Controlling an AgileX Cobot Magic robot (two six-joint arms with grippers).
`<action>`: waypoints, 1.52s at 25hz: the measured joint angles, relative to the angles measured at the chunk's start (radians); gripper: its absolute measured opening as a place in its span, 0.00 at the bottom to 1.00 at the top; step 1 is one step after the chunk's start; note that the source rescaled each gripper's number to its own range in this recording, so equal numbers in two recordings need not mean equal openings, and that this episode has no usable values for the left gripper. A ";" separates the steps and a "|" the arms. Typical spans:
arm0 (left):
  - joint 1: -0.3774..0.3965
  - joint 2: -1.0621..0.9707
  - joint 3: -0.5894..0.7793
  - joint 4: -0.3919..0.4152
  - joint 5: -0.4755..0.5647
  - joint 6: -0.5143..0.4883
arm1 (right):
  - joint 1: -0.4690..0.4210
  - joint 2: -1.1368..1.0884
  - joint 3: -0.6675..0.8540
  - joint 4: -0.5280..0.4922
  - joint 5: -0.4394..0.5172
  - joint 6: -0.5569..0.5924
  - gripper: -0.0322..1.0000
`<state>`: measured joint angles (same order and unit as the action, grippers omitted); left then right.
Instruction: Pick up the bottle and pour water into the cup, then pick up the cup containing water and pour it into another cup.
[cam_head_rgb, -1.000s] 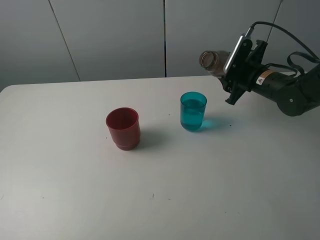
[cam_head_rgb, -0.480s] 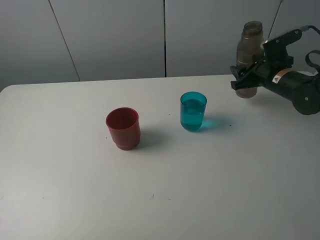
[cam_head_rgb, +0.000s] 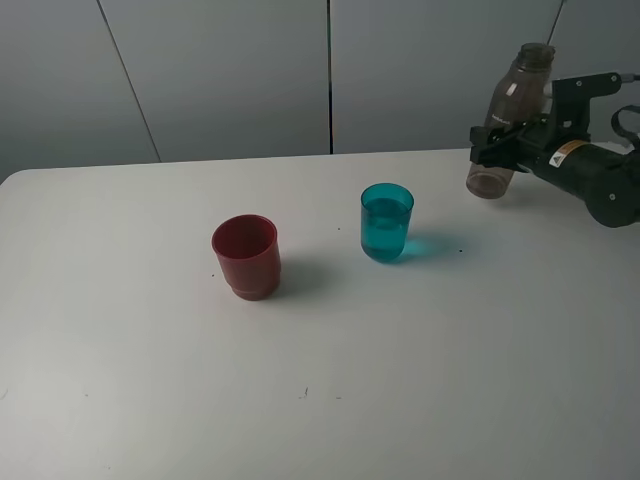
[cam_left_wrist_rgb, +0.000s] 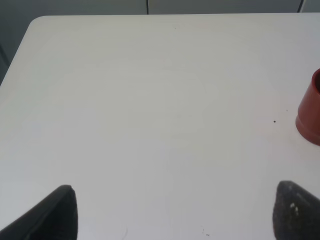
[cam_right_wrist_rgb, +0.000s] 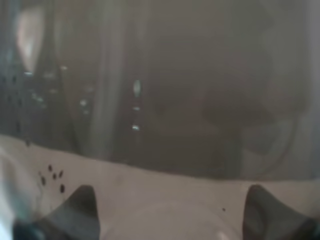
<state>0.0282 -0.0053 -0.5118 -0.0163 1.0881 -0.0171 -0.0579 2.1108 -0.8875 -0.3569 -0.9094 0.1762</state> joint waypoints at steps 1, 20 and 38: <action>0.000 0.000 0.000 0.000 0.000 0.000 | 0.000 0.011 -0.016 -0.003 -0.002 0.003 0.03; 0.000 0.000 0.000 0.000 0.000 0.000 | 0.000 0.098 -0.110 -0.073 0.046 -0.019 0.03; 0.000 0.000 0.000 0.000 0.000 0.000 | 0.000 0.098 -0.105 -0.078 0.057 0.018 0.93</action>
<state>0.0282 -0.0053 -0.5118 -0.0163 1.0881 -0.0171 -0.0579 2.2090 -0.9927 -0.4346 -0.8519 0.1940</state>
